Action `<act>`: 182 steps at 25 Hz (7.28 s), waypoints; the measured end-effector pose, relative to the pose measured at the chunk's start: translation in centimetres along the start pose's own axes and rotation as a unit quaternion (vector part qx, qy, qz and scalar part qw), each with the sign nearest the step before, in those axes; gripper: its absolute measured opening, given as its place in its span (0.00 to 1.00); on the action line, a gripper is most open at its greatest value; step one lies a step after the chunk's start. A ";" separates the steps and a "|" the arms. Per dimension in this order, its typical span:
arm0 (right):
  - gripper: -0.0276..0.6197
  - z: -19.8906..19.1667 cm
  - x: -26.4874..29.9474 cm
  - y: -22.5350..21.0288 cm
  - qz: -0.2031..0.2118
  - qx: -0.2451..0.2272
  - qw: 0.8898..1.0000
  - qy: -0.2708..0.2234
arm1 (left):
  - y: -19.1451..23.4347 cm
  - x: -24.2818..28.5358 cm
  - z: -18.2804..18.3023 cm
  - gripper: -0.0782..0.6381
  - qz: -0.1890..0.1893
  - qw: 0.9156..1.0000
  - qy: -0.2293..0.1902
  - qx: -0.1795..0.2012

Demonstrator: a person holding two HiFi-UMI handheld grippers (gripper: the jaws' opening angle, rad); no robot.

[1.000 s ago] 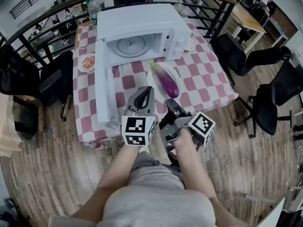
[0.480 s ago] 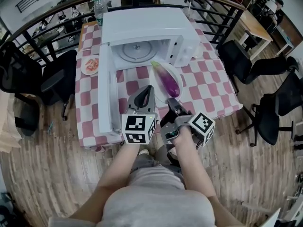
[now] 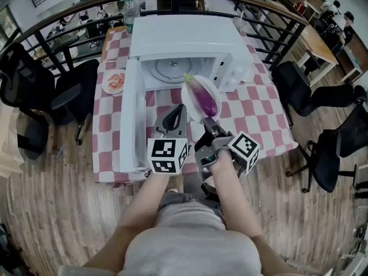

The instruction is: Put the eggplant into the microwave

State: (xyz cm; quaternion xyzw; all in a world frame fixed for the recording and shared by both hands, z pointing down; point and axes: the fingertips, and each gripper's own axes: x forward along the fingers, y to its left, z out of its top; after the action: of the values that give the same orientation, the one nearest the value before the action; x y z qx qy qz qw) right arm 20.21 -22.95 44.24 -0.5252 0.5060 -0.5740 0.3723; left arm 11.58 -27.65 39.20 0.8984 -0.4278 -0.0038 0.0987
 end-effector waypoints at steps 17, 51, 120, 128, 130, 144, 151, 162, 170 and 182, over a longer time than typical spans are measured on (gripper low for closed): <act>0.10 1.7 11.3 -2.4 0.002 -0.026 0.997 0.075 | 4.6 4.6 -1.6 0.12 0.043 0.999 -0.014 0.013; 0.11 2.9 24.4 -6.1 -0.023 -0.005 0.994 0.103 | 7.9 7.7 -4.7 0.12 0.053 0.999 0.002 0.008; 0.09 0.9 19.0 -1.6 0.041 -0.176 0.975 0.126 | 5.5 5.0 -5.3 0.12 0.018 0.999 0.025 -0.013; 0.08 0.2 15.1 0.6 0.096 -0.246 0.959 0.100 | 4.5 3.7 -4.8 0.12 0.009 1.000 0.013 -0.004; 0.08 0.0 13.8 1.3 0.110 -0.278 0.951 0.084 | 4.2 3.3 -4.7 0.12 0.003 1.000 0.014 0.001; 0.08 -1.3 7.3 1.5 0.096 -0.503 0.858 0.019 | 1.5 1.7 -5.1 0.12 -0.019 0.999 0.021 0.029; 0.08 -2.0 4.4 1.9 0.110 -0.591 0.799 -0.017 | 0.7 0.8 -5.5 0.12 -0.024 0.999 0.025 0.034; 0.08 -2.2 1.2 2.6 0.109 -0.635 0.763 -0.059 | -1.4 -0.4 -4.8 0.12 -0.042 0.997 -0.002 0.059; 0.08 -3.5 0.3 3.4 0.117 -0.655 0.744 -0.062 | -2.3 -1.0 -4.0 0.12 -0.055 0.997 -0.011 0.054; 0.08 -3.7 -0.8 3.1 0.107 -0.666 0.735 -0.069 | -3.0 -1.9 -4.3 0.12 -0.066 0.995 -0.014 0.070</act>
State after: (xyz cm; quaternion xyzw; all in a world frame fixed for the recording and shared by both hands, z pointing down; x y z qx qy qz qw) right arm 16.38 -22.12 41.28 -0.6194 0.7847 -0.0090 0.0206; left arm 13.07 -23.63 42.69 0.9293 -0.3682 0.0067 0.0292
